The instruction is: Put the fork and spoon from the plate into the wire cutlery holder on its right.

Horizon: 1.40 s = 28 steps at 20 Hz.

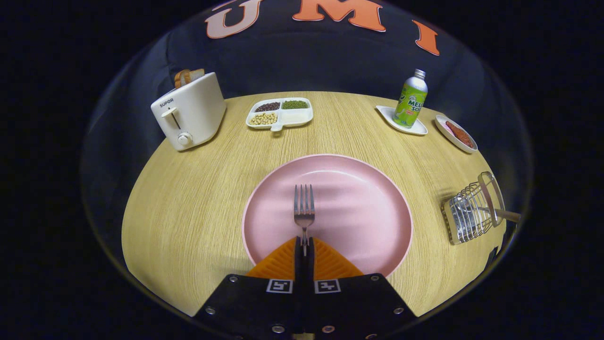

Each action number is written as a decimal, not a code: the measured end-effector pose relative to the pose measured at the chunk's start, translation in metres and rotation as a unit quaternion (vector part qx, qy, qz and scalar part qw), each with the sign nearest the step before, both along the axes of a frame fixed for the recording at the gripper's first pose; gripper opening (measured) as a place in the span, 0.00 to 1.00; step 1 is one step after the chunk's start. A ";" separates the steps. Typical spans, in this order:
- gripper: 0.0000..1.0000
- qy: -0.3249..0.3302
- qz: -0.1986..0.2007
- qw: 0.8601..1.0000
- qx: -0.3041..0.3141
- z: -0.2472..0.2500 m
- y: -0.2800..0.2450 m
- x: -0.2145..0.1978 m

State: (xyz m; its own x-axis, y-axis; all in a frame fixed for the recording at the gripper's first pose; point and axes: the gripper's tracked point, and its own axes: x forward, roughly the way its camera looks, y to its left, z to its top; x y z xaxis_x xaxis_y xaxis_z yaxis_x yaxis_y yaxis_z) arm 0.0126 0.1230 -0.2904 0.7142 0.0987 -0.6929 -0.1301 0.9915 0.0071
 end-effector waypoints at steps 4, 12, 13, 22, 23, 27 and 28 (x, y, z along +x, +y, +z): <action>0.02 0.002 0.004 1.000 0.010 0.019 -0.020 -0.006; 0.03 0.005 0.017 1.000 -0.015 0.074 -0.099 -0.011; 0.02 0.008 0.020 1.000 -0.018 0.082 -0.111 -0.012; 0.03 0.052 0.029 0.994 -0.088 0.130 -0.226 -0.020; 0.03 0.059 0.030 0.994 -0.087 0.131 -0.233 -0.022; 0.02 0.081 0.036 0.990 -0.108 0.140 -0.267 -0.026; 0.02 0.089 0.039 0.989 -0.107 0.141 -0.272 -0.027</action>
State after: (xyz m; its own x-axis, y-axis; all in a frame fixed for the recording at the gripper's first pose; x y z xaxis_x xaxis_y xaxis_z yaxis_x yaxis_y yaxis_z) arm -0.0145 -0.1489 -0.1490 0.5747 -0.0149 -0.8182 -0.2215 0.9597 -0.1730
